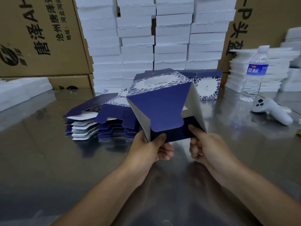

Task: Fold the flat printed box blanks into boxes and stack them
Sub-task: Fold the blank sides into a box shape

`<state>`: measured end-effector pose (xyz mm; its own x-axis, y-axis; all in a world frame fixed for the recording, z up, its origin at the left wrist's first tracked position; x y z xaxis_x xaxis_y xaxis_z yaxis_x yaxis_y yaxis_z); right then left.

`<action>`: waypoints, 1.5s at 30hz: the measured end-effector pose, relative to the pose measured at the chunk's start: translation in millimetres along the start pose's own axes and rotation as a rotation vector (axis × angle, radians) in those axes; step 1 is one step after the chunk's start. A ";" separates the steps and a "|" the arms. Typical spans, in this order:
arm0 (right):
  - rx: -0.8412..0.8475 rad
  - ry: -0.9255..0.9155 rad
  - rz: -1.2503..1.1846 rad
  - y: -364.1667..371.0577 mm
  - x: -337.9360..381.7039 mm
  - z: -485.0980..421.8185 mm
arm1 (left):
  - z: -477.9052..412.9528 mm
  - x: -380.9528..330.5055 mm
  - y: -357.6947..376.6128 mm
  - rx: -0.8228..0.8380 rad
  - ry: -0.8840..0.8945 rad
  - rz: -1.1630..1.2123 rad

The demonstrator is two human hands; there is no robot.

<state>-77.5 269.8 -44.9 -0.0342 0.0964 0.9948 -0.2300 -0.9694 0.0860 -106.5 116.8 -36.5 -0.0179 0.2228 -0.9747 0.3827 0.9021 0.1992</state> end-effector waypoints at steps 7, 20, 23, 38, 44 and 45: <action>0.112 0.016 -0.002 11.0 -2.0 3.8 | -0.8 2.3 6.6 0.033 -0.072 0.146; 0.215 0.082 -0.074 23.8 -11.4 4.6 | 8.4 21.1 24.0 0.075 -0.249 0.215; 0.286 0.102 -0.060 30.3 -14.5 7.0 | 9.3 22.6 26.1 0.075 -0.265 0.214; 0.249 0.150 -0.137 33.1 -22.2 6.7 | 9.3 22.0 31.2 0.091 -0.231 0.234; 0.317 0.143 -0.154 41.7 -19.1 11.8 | 9.7 20.8 29.6 0.067 -0.241 0.276; 0.321 0.148 -0.155 41.2 -20.1 11.0 | 10.2 21.5 29.9 0.072 -0.244 0.270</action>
<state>-75.6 225.4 -60.7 -0.1680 0.2566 0.9518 0.0719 -0.9598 0.2714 -86.1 144.8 -52.6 0.3098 0.3468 -0.8853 0.4074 0.7929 0.4532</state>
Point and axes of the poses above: each hand's wrist, its own z-axis away from the middle knuckle, its own y-axis out of the palm, x = y × z, the point moved 10 cm from there along -z, towards the middle knuckle, and after that the axes turned 5 degrees about x, right-handed, at the moved point
